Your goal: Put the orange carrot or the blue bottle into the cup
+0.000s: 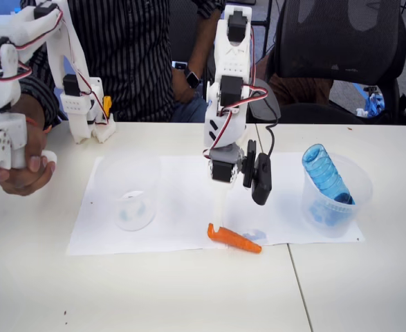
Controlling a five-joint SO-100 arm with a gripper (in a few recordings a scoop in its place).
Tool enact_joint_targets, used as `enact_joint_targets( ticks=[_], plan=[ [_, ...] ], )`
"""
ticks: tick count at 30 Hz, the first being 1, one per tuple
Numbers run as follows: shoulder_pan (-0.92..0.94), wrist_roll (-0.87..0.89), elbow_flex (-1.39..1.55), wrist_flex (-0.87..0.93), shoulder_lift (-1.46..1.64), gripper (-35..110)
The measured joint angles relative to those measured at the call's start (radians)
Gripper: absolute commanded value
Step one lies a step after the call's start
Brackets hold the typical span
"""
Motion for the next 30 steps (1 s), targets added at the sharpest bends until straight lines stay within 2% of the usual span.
enact_joint_targets(
  ticks=[30],
  plan=[
    [0.002,0.0,-0.087,-0.052,-0.198,31]
  ],
)
